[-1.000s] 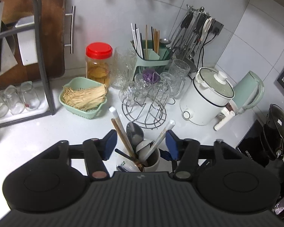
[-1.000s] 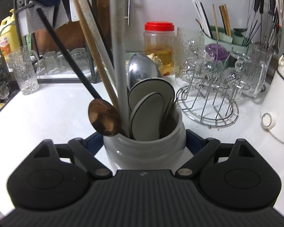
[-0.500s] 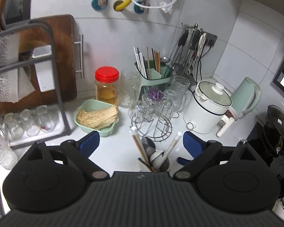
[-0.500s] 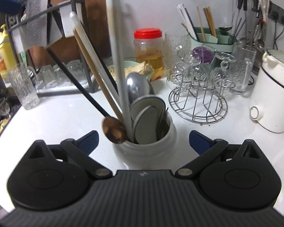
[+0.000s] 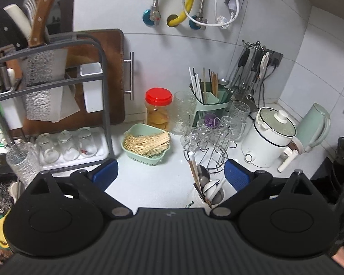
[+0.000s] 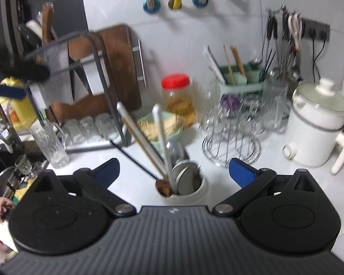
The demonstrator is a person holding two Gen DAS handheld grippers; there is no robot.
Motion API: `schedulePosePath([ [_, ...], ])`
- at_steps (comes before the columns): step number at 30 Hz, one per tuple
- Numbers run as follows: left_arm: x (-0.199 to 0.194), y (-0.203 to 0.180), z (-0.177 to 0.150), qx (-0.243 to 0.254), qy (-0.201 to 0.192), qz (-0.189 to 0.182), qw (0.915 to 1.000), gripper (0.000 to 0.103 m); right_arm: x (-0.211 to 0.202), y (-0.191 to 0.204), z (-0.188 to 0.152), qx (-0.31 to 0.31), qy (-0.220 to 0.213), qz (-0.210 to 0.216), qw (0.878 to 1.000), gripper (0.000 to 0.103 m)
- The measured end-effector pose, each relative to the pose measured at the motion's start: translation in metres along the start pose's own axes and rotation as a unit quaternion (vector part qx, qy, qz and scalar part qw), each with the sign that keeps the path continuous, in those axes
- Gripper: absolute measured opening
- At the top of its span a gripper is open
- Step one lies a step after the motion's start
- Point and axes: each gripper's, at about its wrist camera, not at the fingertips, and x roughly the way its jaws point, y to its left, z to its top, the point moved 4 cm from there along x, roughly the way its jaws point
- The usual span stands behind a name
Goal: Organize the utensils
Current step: 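Set the mug down on the counter and open the right gripper while the left gripper withdraws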
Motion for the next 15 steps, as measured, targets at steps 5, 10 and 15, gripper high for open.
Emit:
schedulePosePath([
  [5, -0.024, -0.021, -0.021, -0.019, -0.013, 0.033, 0.9992, 0.101, -0.039, -0.015, 0.013, -0.011, -0.024, 0.016, 1.000, 0.103],
  [10, -0.050, -0.045, -0.047, -0.042, -0.023, 0.062, 0.9969, 0.101, -0.080, -0.034, 0.012, -0.008, -0.037, 0.029, 0.999, 0.103],
  [15, -0.071, -0.067, -0.074, -0.057, -0.026, 0.082, 0.9947, 0.101, -0.110, -0.048, 0.005, -0.009, -0.042, 0.041, 0.998, 0.103],
])
